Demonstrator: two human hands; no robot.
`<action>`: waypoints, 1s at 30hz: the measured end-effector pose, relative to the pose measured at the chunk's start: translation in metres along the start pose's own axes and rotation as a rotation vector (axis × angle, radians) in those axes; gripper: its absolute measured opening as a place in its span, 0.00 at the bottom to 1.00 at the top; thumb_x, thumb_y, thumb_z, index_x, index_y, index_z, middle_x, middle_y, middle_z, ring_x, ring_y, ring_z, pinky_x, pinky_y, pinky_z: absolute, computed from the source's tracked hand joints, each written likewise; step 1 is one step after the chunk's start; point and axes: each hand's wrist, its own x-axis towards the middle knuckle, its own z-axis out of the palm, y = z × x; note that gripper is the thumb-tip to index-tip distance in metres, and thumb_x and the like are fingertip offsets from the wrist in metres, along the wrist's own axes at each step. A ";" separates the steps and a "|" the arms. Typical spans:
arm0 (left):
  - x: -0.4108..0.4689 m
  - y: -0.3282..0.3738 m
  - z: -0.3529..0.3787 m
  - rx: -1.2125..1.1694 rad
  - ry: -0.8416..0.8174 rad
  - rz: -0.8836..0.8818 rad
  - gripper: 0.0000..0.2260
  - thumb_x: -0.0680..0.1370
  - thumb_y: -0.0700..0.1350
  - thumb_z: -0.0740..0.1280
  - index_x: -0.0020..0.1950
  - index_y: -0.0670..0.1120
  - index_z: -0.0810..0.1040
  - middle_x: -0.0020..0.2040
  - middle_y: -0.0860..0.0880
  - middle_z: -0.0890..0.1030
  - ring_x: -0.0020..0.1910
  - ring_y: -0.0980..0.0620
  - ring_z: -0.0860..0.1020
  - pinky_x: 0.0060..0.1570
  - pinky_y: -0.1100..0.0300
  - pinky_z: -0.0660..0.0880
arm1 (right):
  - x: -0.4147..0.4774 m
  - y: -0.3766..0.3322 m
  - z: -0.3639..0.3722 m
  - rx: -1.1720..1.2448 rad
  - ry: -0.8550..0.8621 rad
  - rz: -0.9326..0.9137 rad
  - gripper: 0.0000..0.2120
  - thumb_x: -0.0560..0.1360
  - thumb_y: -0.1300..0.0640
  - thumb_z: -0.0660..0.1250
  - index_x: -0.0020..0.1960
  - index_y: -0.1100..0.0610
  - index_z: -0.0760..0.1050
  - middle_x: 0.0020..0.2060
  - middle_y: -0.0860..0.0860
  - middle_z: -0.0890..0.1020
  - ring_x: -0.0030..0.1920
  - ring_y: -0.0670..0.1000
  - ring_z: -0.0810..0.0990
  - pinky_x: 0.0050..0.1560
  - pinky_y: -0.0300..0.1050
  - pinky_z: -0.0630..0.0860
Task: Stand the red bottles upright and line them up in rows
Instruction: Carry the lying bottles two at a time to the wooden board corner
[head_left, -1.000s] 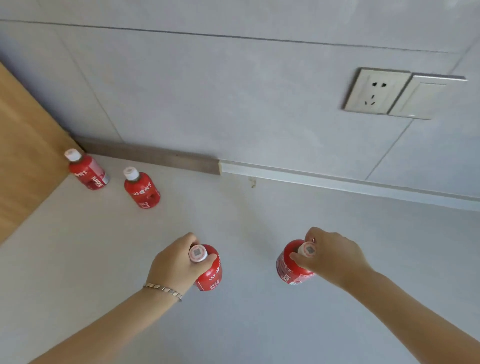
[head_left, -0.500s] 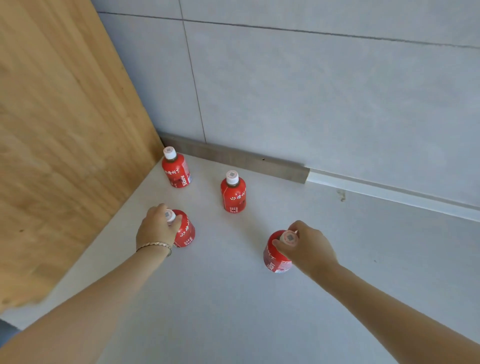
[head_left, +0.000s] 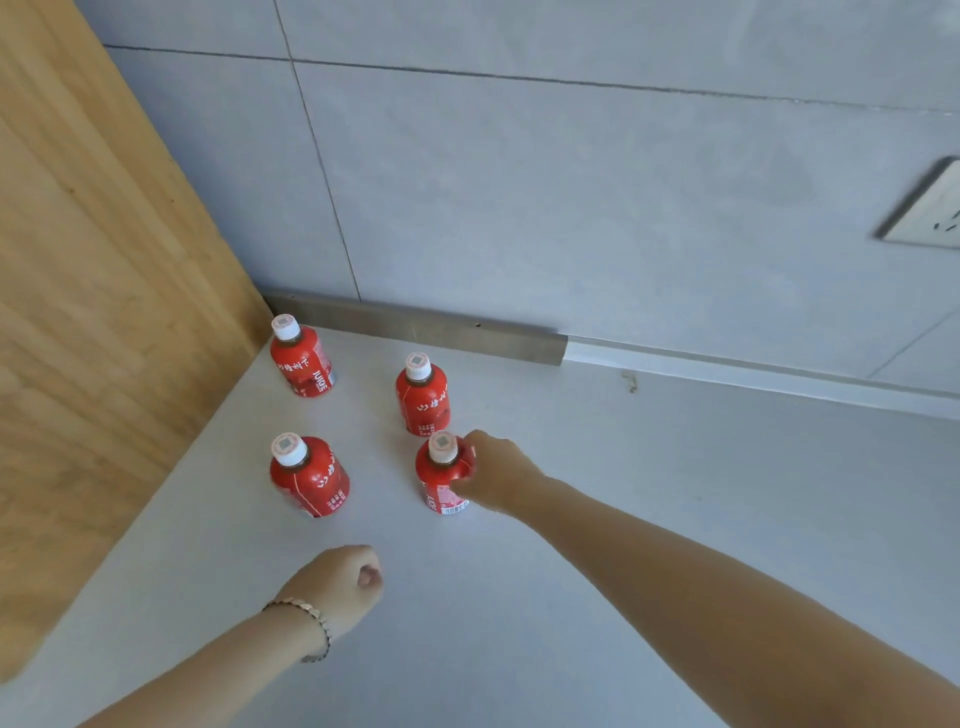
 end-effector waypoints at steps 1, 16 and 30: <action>0.004 0.010 0.007 0.010 -0.033 0.025 0.13 0.75 0.42 0.61 0.31 0.55 0.68 0.37 0.54 0.76 0.46 0.48 0.79 0.50 0.57 0.76 | -0.008 0.013 -0.005 -0.027 -0.024 0.004 0.19 0.74 0.55 0.64 0.64 0.59 0.70 0.58 0.56 0.78 0.60 0.56 0.77 0.56 0.48 0.74; -0.016 0.372 0.166 0.354 -0.228 0.591 0.15 0.77 0.45 0.58 0.31 0.56 0.63 0.43 0.54 0.73 0.44 0.52 0.73 0.48 0.61 0.70 | -0.318 0.383 -0.123 0.120 0.179 0.709 0.09 0.78 0.55 0.59 0.54 0.54 0.75 0.61 0.55 0.78 0.63 0.54 0.76 0.59 0.42 0.71; -0.171 0.664 0.433 0.377 -0.465 0.792 0.08 0.76 0.43 0.60 0.39 0.45 0.75 0.36 0.48 0.77 0.36 0.48 0.74 0.36 0.61 0.68 | -0.621 0.682 -0.146 0.177 0.424 1.184 0.16 0.77 0.56 0.58 0.61 0.58 0.76 0.57 0.55 0.80 0.58 0.57 0.79 0.56 0.46 0.76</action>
